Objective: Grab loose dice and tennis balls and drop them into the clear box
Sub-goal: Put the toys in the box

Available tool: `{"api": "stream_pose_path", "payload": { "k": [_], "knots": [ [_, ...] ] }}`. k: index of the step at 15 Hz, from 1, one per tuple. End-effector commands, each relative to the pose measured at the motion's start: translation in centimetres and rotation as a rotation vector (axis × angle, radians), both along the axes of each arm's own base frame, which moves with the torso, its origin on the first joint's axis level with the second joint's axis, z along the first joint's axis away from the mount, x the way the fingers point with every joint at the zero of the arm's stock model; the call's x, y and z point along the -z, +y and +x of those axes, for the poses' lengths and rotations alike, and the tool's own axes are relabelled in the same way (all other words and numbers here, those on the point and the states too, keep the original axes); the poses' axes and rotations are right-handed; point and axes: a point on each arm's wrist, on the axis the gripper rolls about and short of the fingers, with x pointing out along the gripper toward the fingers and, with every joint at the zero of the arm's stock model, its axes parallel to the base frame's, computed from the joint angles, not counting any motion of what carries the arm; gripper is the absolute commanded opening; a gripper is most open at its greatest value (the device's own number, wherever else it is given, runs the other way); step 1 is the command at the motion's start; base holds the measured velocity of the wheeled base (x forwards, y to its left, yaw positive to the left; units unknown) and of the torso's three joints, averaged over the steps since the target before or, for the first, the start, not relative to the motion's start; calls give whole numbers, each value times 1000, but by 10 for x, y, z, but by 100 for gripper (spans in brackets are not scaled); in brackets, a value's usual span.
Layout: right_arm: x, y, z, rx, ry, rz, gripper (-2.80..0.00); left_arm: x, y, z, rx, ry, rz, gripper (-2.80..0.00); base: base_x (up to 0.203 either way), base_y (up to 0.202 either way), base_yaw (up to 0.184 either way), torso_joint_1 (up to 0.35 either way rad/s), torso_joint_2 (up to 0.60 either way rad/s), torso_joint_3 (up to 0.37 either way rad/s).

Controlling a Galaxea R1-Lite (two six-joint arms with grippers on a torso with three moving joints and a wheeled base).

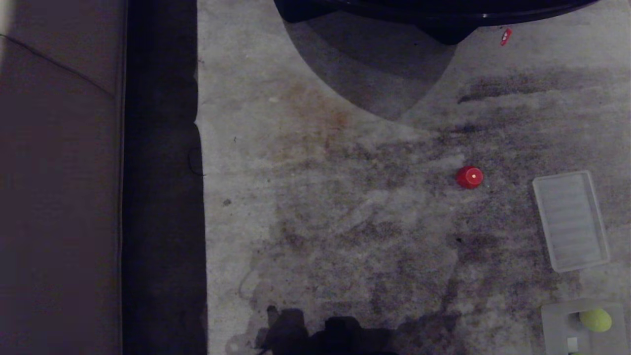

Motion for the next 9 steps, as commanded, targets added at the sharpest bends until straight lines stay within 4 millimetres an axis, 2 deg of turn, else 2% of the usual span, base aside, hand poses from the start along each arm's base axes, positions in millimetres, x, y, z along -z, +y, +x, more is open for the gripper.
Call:
{"api": "stream_pose_path", "payload": {
  "k": [1,9],
  "knots": [
    [1,0,0,-1,4,0,-280,0,0,0,0,0,0,-280,0,0,0,0,0,0],
    [1,0,0,2,0,7,-280,0,0,0,0,3,0,-280,0,0,0,0,0,0]
  ]
}}
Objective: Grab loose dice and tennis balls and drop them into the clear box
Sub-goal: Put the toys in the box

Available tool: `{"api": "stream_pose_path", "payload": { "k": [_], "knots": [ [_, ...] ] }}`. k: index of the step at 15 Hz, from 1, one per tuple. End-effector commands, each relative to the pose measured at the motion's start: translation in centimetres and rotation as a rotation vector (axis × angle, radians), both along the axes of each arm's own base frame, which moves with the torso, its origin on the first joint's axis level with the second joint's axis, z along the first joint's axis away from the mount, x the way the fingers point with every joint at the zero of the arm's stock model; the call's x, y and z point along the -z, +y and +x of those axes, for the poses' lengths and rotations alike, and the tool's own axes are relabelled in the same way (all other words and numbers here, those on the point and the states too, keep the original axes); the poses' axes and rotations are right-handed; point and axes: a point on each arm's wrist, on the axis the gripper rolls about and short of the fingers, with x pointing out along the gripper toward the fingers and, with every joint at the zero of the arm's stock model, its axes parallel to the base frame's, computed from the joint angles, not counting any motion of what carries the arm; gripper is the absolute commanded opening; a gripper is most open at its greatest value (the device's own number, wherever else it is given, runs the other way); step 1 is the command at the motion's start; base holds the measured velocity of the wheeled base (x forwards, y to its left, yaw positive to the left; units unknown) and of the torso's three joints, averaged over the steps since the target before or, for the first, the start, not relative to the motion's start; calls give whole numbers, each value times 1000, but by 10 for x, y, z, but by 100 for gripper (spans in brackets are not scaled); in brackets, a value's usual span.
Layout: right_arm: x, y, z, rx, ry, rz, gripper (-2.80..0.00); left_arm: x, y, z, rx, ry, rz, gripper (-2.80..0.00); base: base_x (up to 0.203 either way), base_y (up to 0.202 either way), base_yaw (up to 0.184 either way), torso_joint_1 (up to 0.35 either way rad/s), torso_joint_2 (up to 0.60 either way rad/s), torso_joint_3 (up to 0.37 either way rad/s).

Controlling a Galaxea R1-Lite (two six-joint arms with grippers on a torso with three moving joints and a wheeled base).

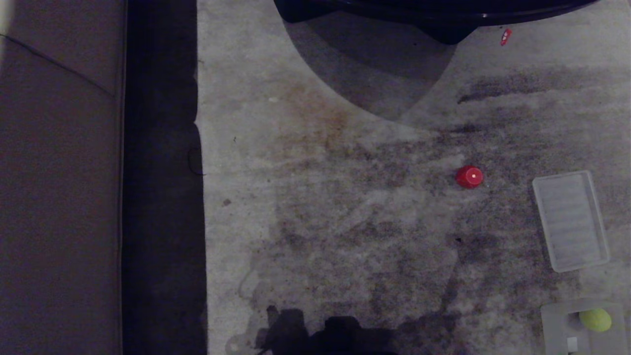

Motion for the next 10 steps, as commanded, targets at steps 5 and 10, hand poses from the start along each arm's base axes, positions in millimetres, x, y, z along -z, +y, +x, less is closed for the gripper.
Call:
{"api": "stream_pose_path", "payload": {
  "k": [5,10],
  "knots": [
    [0,0,0,0,6,1,-280,0,0,0,-10,3,-13,-280,0,0,0,0,0,0],
    [0,0,0,0,6,1,-280,0,1,0,-29,0,-58,-280,0,0,0,0,0,0]
  ]
}}
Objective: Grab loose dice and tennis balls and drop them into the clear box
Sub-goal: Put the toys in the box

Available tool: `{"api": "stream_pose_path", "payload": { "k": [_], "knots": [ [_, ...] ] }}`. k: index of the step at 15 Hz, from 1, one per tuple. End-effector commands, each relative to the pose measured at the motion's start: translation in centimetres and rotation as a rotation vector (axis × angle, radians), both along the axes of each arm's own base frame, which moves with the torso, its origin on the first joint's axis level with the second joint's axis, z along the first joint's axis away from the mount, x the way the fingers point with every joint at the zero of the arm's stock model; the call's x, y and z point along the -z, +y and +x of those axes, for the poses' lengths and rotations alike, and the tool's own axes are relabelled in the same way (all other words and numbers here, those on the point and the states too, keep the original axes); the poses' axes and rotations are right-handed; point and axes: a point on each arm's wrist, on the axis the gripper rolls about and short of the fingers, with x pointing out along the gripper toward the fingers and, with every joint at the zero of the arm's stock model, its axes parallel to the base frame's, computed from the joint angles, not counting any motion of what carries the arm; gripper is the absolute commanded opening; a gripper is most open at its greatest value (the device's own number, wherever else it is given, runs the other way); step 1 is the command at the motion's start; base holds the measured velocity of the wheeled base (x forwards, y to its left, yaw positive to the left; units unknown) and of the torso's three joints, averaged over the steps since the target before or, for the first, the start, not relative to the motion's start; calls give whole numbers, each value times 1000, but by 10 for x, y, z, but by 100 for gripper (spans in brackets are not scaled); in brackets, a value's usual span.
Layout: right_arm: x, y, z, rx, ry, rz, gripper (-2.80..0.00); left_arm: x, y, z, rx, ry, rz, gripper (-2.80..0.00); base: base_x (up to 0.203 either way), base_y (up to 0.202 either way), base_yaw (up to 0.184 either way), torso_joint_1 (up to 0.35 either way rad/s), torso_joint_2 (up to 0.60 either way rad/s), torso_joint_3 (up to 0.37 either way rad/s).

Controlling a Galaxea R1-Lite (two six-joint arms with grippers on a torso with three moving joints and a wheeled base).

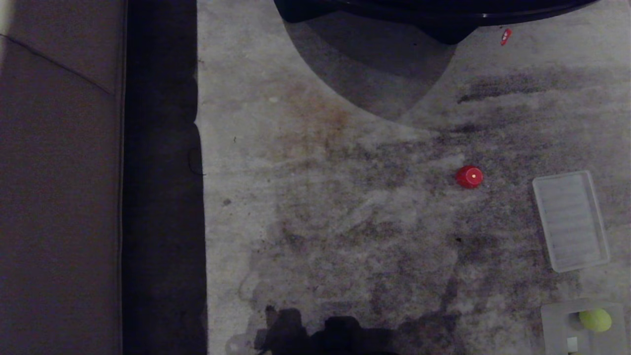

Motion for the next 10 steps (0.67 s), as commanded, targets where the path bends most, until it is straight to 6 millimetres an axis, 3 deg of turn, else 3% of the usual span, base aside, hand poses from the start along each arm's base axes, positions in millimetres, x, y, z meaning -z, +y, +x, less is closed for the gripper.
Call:
{"api": "stream_pose_path", "payload": {
  "k": [1,10],
  "knots": [
    [0,0,0,0,3,0,-280,0,0,0,-1,2,-8,-280,0,0,0,0,0,0],
    [0,0,0,0,4,0,-280,0,0,0,2,3,7,-280,0,0,0,3,3,169]
  ]
}}
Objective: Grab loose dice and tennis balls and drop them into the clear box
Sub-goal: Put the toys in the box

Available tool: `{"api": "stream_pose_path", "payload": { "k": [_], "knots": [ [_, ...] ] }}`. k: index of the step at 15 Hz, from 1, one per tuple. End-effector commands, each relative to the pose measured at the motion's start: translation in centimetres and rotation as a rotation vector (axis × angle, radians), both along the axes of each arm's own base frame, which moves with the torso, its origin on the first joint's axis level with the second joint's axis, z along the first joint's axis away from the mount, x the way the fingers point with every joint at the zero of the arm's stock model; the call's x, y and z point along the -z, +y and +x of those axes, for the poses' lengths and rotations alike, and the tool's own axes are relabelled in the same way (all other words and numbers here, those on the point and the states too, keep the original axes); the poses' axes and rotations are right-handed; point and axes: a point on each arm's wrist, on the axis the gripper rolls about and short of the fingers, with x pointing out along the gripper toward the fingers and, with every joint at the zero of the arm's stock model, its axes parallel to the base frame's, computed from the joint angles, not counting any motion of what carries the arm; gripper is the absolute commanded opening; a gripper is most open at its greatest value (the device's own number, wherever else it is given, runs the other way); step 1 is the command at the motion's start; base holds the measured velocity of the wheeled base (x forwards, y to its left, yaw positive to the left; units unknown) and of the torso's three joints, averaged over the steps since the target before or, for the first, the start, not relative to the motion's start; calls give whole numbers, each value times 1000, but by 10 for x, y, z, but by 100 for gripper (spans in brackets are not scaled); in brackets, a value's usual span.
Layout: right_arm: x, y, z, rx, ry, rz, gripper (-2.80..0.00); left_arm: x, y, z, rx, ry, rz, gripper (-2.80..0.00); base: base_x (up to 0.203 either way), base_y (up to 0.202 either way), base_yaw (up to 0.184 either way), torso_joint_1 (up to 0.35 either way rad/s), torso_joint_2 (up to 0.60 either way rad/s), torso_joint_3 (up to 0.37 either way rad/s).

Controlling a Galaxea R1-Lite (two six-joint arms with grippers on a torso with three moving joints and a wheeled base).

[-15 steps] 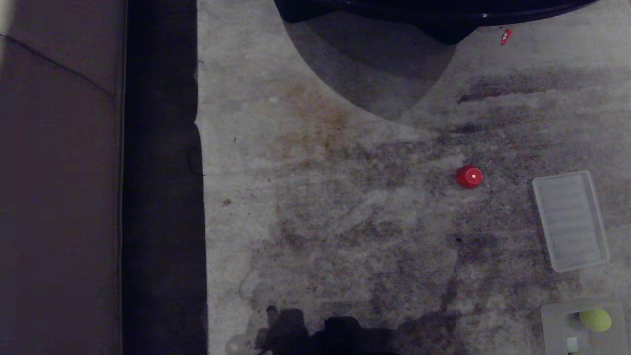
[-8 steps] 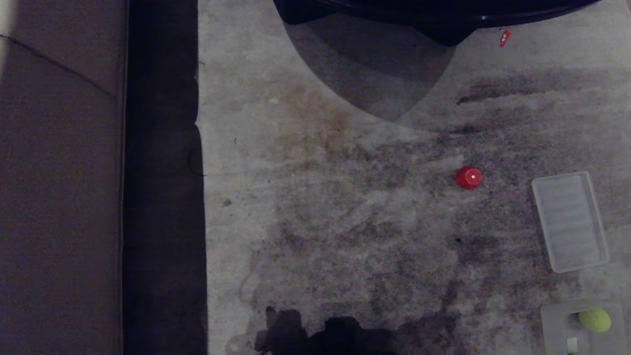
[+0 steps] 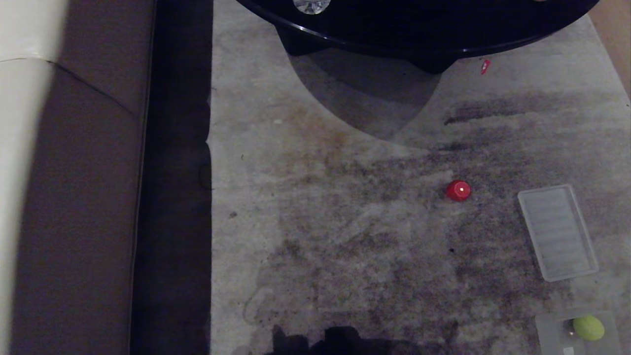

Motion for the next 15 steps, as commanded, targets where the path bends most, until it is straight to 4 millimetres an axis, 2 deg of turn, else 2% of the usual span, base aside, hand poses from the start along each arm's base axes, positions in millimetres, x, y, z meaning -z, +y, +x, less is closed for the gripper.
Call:
{"api": "stream_pose_path", "payload": {
  "k": [1,15],
  "knots": [
    [0,0,0,0,2,1,-280,0,0,0,-1,4,-2,-280,0,0,0,4,2,206],
    [0,0,0,0,2,1,-280,0,0,0,0,2,1,-280,0,0,0,3,2,201]
  ]
}}
